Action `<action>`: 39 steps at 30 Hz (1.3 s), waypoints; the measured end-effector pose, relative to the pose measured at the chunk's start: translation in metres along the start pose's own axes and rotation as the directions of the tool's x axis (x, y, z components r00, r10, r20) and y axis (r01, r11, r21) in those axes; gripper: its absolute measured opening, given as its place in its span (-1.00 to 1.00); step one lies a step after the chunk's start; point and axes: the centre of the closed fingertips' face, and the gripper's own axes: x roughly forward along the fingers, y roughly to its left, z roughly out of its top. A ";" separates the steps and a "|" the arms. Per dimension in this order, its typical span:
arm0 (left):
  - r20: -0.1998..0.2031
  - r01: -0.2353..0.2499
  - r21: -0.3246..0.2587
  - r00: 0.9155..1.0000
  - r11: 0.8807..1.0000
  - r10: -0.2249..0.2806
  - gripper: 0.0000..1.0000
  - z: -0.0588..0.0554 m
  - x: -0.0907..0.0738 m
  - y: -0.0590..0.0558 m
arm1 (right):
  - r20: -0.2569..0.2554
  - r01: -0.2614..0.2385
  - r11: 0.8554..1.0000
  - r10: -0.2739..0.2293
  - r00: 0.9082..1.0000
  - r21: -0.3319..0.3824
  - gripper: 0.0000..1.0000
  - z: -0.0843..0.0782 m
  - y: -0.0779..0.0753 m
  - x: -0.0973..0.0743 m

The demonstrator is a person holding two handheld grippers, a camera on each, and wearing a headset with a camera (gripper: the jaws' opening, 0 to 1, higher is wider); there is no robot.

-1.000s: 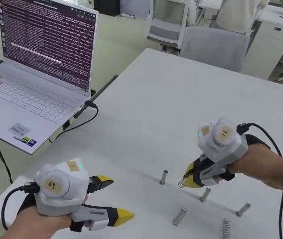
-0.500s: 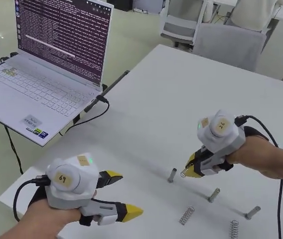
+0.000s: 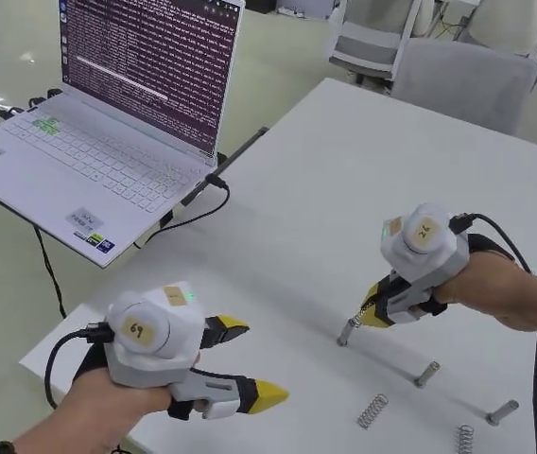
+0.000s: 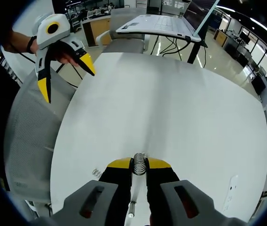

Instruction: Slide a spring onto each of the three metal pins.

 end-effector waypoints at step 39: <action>-0.003 -0.018 -0.038 1.000 0.999 0.018 0.06 -0.007 -0.003 0.005 | -0.118 -0.049 0.995 0.038 0.992 -0.087 -0.83 -0.012 -0.008 0.036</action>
